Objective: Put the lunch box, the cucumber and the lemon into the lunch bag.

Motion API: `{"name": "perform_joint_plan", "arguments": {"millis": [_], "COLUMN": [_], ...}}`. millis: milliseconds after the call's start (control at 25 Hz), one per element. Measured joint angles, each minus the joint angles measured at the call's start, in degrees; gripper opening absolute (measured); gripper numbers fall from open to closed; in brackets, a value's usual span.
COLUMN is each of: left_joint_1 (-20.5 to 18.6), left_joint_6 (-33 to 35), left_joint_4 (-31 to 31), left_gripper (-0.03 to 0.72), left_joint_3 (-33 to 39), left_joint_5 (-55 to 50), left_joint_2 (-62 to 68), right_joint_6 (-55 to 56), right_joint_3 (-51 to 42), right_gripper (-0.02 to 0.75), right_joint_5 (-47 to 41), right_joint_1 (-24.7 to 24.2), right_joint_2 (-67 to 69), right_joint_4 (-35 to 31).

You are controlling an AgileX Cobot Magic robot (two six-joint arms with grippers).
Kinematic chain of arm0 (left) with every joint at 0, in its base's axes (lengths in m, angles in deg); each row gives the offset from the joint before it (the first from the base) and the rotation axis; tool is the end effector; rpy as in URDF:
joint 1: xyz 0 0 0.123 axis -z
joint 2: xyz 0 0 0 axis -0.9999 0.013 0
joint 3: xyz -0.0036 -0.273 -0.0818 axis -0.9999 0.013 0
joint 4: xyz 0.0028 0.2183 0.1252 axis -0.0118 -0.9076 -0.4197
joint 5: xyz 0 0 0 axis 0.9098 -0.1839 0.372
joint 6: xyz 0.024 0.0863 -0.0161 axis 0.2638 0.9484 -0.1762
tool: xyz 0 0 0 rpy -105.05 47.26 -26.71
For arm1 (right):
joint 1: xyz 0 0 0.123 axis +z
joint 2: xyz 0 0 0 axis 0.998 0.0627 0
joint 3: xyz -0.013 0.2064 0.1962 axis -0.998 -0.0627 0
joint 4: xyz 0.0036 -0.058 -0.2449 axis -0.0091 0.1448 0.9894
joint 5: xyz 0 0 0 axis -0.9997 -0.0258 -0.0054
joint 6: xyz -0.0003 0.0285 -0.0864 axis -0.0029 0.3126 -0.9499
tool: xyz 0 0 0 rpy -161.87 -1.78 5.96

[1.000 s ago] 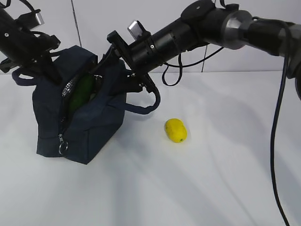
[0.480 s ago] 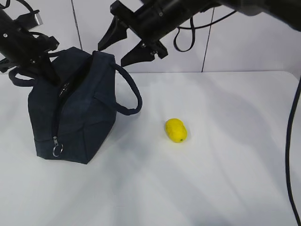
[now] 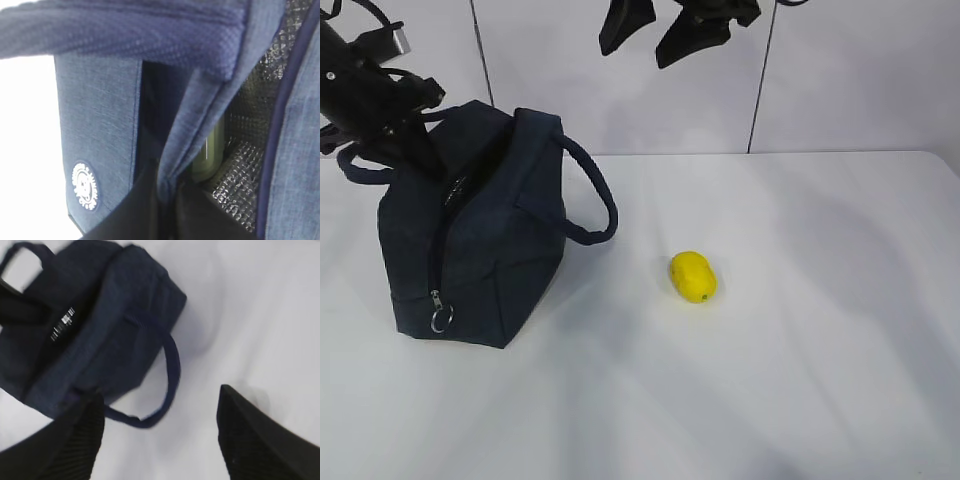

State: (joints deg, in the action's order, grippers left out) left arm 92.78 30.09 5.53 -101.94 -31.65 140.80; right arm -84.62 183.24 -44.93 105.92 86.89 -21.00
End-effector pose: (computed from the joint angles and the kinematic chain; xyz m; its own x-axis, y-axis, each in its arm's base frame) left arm 0.4180 -0.0680 0.2399 -0.9867 0.0489 -0.1551 0.1159 0.8801 -0.4604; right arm 0.4314 0.1888 0.3555 -0.8410 -0.1543 -0.5186 -0.3914 0.8352 0.3862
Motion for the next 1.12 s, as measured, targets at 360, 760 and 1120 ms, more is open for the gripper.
{"name": "perform_joint_plan", "arguments": {"millis": [360,760,1120], "left_joint_1": [0.0,0.0,0.0], "left_joint_6": [0.0,0.0,0.1], "left_joint_4": [0.0,0.0,0.5], "left_gripper": [-0.001,-0.001,-0.001], "left_joint_3": [0.0,0.0,0.0], "left_joint_5": [0.0,0.0,0.0], "left_joint_2": [0.0,0.0,0.0], "right_joint_6": [-0.1,-0.1,-0.1], "right_joint_3": [-10.0,-21.0,-27.3], "right_gripper": [0.51,0.51,0.51], "right_joint_5": [-0.2,-0.2,0.0], "right_joint_1": [1.5,1.6,1.6], "right_joint_2": [-5.0,-9.1,-7.1], "right_joint_4": [6.2,12.7,17.1]}}
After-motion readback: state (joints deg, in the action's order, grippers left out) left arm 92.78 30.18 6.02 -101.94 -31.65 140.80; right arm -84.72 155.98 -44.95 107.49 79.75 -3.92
